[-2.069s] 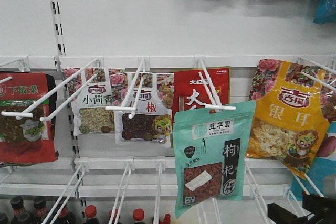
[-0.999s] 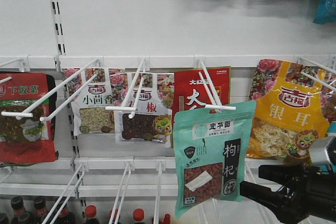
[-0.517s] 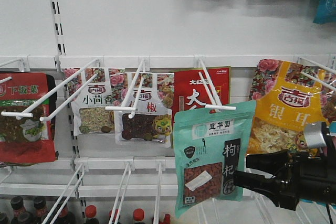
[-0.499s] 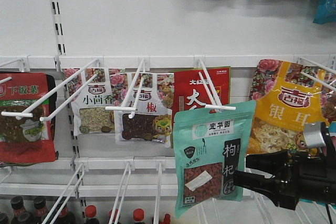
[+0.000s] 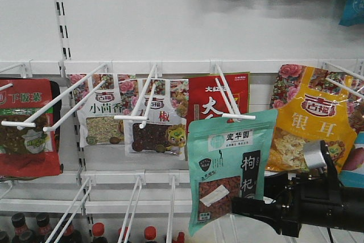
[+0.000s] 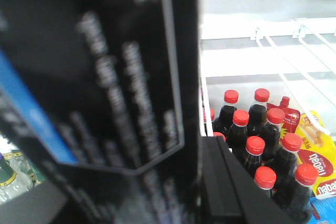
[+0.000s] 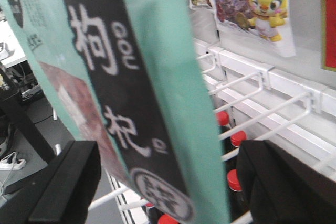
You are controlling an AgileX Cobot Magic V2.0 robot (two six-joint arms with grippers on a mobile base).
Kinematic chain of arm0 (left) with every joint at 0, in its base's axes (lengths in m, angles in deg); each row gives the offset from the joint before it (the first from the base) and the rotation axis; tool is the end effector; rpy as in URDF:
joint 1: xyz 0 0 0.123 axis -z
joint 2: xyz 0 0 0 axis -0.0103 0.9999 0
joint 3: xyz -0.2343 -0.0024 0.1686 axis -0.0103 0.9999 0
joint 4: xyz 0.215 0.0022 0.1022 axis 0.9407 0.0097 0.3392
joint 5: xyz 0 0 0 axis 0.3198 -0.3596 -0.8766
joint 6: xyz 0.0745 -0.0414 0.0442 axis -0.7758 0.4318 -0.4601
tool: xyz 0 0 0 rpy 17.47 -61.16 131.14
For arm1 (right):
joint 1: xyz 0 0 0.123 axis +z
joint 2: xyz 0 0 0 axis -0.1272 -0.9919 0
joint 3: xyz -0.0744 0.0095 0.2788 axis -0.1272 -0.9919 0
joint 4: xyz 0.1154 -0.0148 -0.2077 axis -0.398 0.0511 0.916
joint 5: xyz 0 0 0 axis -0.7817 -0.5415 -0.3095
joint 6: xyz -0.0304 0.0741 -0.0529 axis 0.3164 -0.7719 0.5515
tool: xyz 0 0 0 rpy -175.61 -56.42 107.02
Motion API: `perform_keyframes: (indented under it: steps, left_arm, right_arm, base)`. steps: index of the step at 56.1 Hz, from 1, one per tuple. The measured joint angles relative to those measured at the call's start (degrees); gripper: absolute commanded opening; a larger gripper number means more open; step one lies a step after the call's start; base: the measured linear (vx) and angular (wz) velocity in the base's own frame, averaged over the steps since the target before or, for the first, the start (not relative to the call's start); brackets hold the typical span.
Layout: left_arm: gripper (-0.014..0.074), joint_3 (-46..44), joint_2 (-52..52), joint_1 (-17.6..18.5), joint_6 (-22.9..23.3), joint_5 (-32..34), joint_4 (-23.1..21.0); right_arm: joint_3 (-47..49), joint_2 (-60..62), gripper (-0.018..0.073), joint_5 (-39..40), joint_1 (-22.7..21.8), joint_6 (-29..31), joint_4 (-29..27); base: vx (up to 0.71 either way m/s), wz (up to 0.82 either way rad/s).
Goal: Pick snacks and fruit into basket
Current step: 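Grasp the teal bag with the right gripper and slide it off the hook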
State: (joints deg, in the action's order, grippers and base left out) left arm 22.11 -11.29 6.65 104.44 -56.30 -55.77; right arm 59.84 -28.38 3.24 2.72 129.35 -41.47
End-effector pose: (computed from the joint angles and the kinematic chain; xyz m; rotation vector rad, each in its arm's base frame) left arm 0.0588 0.0040 0.2721 -0.0254 1.8921 -0.0104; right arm 0.3128 0.0634 0.2684 -0.7497 1.7416 1.0340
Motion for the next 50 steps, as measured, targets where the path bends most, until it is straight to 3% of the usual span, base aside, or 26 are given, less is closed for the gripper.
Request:
perform_keyframes:
  steps: [14, 27, 38, 50]
  left_arm:
    - [0.0199, 0.0, 0.0, 0.0, 0.0, 0.0, 0.0]
    - [0.0199, 0.0, 0.0, 0.0, 0.0, 0.0, 0.0]
    - [0.0199, 0.0, 0.0, 0.0, 0.0, 0.0, 0.0]
    - [0.0199, 0.0, 0.0, 0.0, 0.0, 0.0, 0.0]
  right_arm:
    - [0.0, 0.0, 0.059, 0.0, 4.0, 0.5, -0.2]
    - [0.3, 0.0, 0.054, -0.1, 4.4, 1.1, -3.5]
    - [2.0, 0.0, 0.0393, 0.7, 4.4, 1.1, -3.8]
    - [3.2, 0.0, 0.0165, 1.3, 4.4, -0.2, -3.8]
  base:
    - [0.0, 0.0]
    - [0.0, 0.0]
    - [0.0, 0.0]
    - [0.0, 0.0]
